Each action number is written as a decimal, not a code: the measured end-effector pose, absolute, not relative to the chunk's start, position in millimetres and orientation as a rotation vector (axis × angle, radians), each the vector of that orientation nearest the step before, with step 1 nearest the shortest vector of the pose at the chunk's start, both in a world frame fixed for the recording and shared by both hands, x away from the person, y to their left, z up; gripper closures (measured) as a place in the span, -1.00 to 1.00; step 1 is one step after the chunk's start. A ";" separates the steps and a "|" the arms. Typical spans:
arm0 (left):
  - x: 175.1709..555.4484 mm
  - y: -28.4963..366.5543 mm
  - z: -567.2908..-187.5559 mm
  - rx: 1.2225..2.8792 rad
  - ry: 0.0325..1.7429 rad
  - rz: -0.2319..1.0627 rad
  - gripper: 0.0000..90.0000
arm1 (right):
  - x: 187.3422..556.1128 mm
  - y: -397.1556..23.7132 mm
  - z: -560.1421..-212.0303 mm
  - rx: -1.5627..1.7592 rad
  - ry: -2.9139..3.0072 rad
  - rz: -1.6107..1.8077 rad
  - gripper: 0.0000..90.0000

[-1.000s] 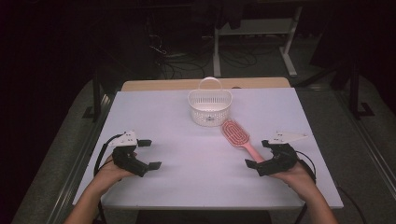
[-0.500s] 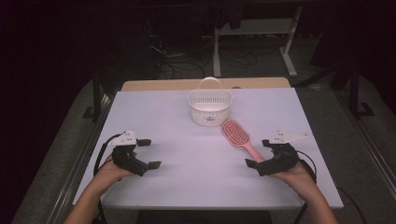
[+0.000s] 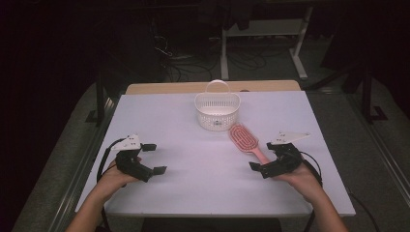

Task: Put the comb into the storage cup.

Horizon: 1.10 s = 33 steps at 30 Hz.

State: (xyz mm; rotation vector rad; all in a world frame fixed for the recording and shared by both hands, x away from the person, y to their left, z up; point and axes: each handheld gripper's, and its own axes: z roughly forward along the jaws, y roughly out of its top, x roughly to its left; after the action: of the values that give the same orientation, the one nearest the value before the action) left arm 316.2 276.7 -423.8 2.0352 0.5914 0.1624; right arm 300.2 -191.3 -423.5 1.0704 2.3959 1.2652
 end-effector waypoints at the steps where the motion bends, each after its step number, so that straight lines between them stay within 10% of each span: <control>1: 316.0 276.9 -423.7 2.034 0.590 0.161 -1.00 | 301.1 -190.4 -423.6 1.071 2.396 1.261 -1.00; 17: 315.5 276.7 -425.1 2.037 0.594 0.158 -1.00 | 314.9 -178.0 -427.6 1.066 2.432 1.233 -0.99; 33: 314.7 277.8 -425.1 2.033 0.596 0.166 -1.00 | 311.3 -178.1 -427.5 1.072 2.432 1.195 -0.05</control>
State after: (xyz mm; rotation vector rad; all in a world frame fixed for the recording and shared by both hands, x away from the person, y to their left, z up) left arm 314.7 277.8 -425.1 2.0325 0.5963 0.1657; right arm 311.3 -178.1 -427.5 1.0720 2.4319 1.1947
